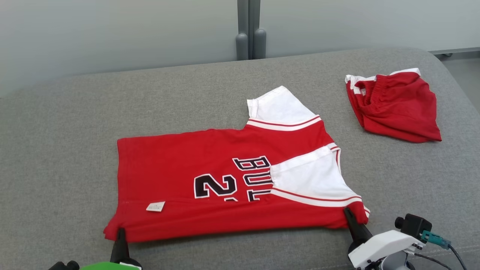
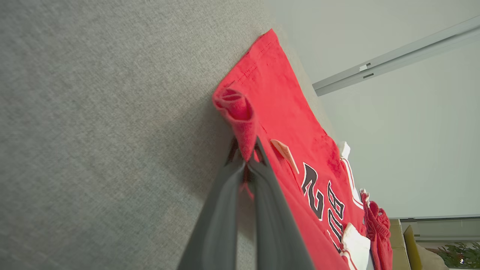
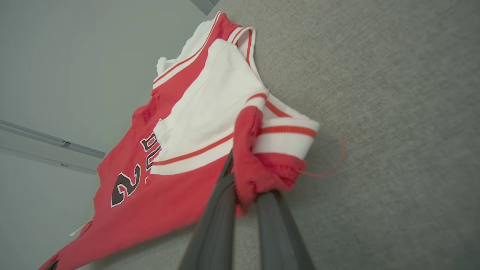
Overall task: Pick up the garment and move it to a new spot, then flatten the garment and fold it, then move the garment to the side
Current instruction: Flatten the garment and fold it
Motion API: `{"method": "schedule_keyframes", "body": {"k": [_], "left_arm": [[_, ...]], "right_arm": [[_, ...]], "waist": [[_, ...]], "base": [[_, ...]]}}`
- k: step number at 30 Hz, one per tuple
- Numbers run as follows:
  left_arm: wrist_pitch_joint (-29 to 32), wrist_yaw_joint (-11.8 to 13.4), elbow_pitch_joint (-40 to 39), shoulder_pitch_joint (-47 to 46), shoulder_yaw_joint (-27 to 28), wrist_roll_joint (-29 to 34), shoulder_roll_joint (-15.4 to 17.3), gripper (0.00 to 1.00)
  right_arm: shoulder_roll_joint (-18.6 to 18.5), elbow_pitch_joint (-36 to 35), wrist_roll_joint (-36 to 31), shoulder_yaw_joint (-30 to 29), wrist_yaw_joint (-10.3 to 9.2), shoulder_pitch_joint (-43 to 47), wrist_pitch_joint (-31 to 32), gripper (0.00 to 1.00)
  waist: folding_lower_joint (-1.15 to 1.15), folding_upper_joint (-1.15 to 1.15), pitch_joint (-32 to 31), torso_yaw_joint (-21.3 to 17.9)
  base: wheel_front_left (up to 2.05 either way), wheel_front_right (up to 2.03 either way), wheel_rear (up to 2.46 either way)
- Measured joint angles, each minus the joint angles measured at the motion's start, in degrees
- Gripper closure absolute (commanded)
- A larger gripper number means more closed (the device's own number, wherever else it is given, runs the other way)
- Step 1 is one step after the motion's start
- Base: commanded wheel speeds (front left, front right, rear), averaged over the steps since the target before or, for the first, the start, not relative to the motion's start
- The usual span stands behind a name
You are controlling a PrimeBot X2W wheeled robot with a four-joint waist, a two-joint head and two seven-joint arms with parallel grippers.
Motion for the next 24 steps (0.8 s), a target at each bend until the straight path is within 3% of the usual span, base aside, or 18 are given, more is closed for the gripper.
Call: {"method": "schedule_keyframes", "body": {"k": [9, 11, 12, 13, 14, 15, 16, 17, 24], "left_arm": [[0.0, 1.4, -1.5, 2.4, -2.0, 1.4, 0.2, 1.0], [0.0, 2.0, -1.1, 2.8, -2.4, 2.4, 0.3, 1.0], [0.0, 2.2, -1.1, 3.0, -2.4, 2.8, 0.3, 1.0], [0.0, 2.3, -1.1, 3.1, -2.4, 2.9, 0.3, 0.83], [0.0, 2.3, -1.1, 3.3, -2.4, 3.1, 0.3, 0.69], [0.0, 2.5, -1.2, 3.5, -2.4, 3.1, 0.4, 0.45], [0.0, 2.5, -1.3, 3.7, -2.3, 3.1, 0.4, 0.45], [0.0, 2.5, -1.4, 3.9, -2.0, 3.1, 0.4, 0.0], [0.0, 3.1, -3.5, 5.6, 3.0, 3.9, 1.2, 0.0]], "right_arm": [[-0.9, -0.2, -0.4, -0.2, 0.0, 1.9, 0.0, 1.0], [-0.9, -0.1, -0.5, -0.1, 0.0, 1.9, 0.0, 0.53], [-0.9, -0.1, -0.5, 0.1, 0.0, 1.9, 0.0, 0.09], [-0.9, -0.1, -0.7, 0.1, 0.0, 2.0, 0.0, 0.0], [-0.9, -0.1, -0.8, 0.1, 0.0, 2.1, 0.0, 0.0], [-1.0, -0.1, -0.9, 0.1, -0.01, 2.4, 0.0, 0.0], [-1.1, -0.1, -1.0, 0.1, -0.09, 2.9, 0.0, 0.0], [-1.3, 0.0, -1.0, 0.0, -0.14, 3.4, 0.0, 0.0], [-4.2, -1.0, -2.4, -2.1, -1.25, 5.3, -0.1, 0.0]], "waist": [[0.0, 0.0, -0.5, 0.0], [0.0, 0.0, -0.7, 0.1], [0.0, 0.0, -0.8, 0.1], [0.0, 0.0, -0.8, 0.1], [0.0, 0.0, -0.8, 0.1], [0.0, 0.0, -0.9, 0.1], [0.0, 0.0, -0.9, 0.1], [0.0, 0.0, -0.8, 0.1], [0.0, 0.0, -0.1, -0.2]], "base": [[0.0, 0.0, 0.0], [0.0, 0.0, 0.0], [0.0, 0.0, 0.0], [0.0, 0.0, 0.0], [0.0, 0.0, 0.0], [0.0, 0.0, 0.0], [0.0, 0.0, 0.0], [0.0, 0.0, 0.0], [0.0, 0.0, 0.0]]}}
